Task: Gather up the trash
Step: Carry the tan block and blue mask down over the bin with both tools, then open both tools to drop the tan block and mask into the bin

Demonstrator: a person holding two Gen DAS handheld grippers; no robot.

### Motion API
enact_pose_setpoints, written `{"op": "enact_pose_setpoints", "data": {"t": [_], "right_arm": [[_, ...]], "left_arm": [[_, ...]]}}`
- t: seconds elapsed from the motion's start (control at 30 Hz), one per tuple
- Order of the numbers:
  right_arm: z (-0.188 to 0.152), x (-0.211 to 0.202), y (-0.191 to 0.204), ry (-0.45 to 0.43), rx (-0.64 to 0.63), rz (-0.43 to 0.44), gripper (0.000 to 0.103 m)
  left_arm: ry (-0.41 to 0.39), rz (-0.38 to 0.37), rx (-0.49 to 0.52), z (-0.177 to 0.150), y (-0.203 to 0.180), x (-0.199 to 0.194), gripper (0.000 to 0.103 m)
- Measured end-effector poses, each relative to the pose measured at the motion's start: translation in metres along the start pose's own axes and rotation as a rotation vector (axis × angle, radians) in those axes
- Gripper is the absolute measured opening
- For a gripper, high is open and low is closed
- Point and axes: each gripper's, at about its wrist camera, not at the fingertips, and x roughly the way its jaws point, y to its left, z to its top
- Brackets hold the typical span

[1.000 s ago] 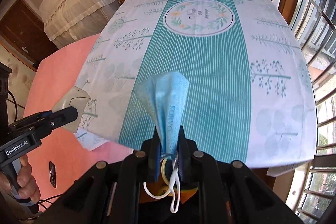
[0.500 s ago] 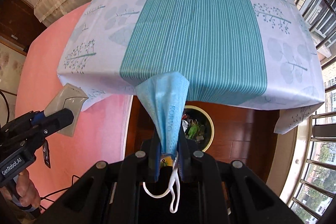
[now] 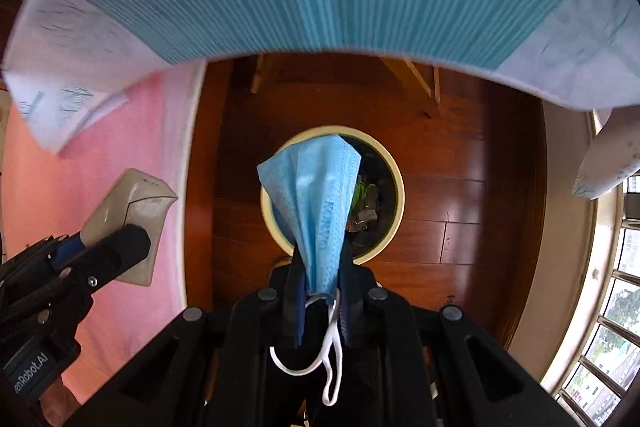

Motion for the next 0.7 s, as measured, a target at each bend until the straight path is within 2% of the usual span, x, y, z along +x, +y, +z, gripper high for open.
{"op": "enact_pose_setpoints", "data": {"t": [0.3,0.43,0.5,0.53,0.57,0.6,0.63,0.7], "right_arm": [[0.004,0.125,-0.035,0.047,0.095,0.014,0.013],[0.006,0.158,-0.044,0.061,0.134,0.04,0.014],[0.007,0.17,-0.05,0.058,0.152,0.058,0.017],[0.008,0.173,-0.051,0.053,0.167,0.072,0.017],[0.009,0.177,-0.055,0.054,0.186,0.093,0.025],[0.007,0.181,-0.057,0.061,0.201,0.108,0.031],[0.007,0.185,-0.059,0.065,0.216,0.122,0.038],[0.008,0.184,-0.064,0.058,0.231,0.143,0.04]], "left_arm": [[0.037,0.061,-0.002,-0.006,0.024,0.114,0.025],[0.027,0.077,0.02,-0.007,0.031,0.147,0.025],[0.029,0.073,0.015,-0.008,0.035,0.159,0.03],[0.03,0.068,0.006,-0.007,0.037,0.162,0.045],[0.033,0.061,-0.013,-0.006,0.039,0.167,0.074],[0.032,0.057,-0.029,-0.005,0.042,0.17,0.087],[0.021,0.051,-0.046,-0.004,0.044,0.169,0.097],[-0.013,0.043,-0.068,-0.005,0.047,0.166,0.097]]}}
